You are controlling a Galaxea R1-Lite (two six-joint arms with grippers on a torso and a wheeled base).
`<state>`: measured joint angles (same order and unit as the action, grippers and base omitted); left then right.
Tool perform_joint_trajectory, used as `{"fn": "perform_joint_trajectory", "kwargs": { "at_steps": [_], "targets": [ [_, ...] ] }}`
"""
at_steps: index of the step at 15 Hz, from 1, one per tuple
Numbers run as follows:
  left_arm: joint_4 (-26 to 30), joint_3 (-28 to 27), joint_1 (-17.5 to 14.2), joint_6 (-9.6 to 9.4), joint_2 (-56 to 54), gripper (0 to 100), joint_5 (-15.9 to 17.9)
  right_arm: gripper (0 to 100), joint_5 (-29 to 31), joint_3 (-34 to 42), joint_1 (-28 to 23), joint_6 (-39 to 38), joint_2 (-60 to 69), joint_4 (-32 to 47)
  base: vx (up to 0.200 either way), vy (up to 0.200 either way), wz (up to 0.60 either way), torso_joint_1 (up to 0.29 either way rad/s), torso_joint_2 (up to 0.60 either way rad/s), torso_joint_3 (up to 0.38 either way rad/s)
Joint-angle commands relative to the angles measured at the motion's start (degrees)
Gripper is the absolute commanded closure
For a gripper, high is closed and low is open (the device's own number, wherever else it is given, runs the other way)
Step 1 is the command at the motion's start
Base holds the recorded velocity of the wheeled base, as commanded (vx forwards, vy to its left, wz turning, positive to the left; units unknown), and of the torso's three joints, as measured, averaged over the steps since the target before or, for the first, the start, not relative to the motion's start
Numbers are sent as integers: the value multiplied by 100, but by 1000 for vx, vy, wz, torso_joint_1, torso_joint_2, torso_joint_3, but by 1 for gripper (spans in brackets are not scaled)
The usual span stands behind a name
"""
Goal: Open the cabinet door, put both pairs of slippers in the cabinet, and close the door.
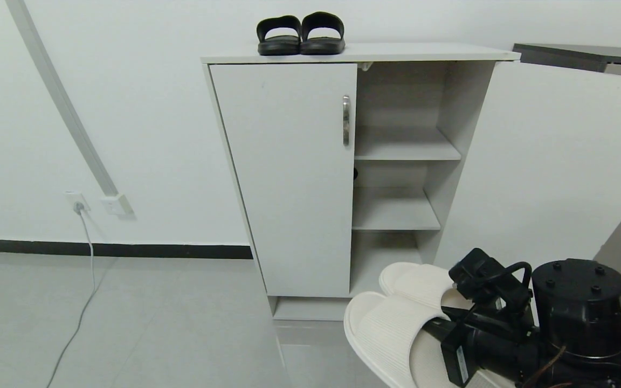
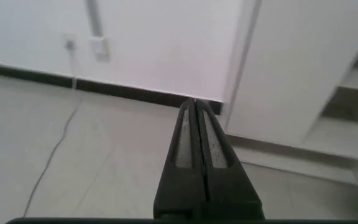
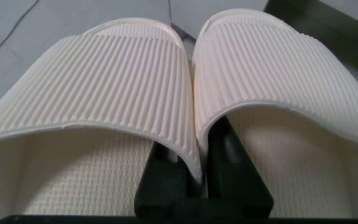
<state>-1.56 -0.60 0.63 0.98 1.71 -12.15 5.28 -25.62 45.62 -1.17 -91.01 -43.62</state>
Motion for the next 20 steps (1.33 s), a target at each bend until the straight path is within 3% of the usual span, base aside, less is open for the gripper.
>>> {"fn": "perform_joint_trajectory", "kwargs": {
  "at_steps": [1,2,3,5,7,10,13,17,20],
  "targets": [
    [-55,60,-72,-36,-171,100,477,100,-1,-39,0,12,-39,2,0,0,0,0,0,0],
    [288,25,-72,-141,-171,100,1075,100,-1,-136,9,3,-83,2,0,0,0,0,0,0],
    [191,51,-72,-168,-171,100,1303,100,-1,-153,26,-6,-127,2,0,0,0,0,0,0],
    [165,51,-72,-159,-171,100,1303,100,114,-180,44,-76,-364,-103,0,0,0,0,0,0],
    [165,51,-72,-141,-171,100,1295,100,667,-268,149,-296,-971,-797,0,0,0,0,0,0],
    [165,51,-72,-141,-171,100,1295,100,2241,-980,483,-639,-2131,-1826,0,0,0,0,0,0],
    [165,51,-72,-141,-171,100,1295,100,2777,-1445,448,-736,-2720,-2001,0,0,0,0,0,0],
    [165,51,-72,-133,-171,100,1277,100,3911,-2087,422,-771,-3256,-2072,0,0,0,0,0,0],
    [165,51,-72,-133,-171,100,1286,100,4095,-2395,307,-771,-3458,-2072,0,0,0,0,0,0]
  ]
}}
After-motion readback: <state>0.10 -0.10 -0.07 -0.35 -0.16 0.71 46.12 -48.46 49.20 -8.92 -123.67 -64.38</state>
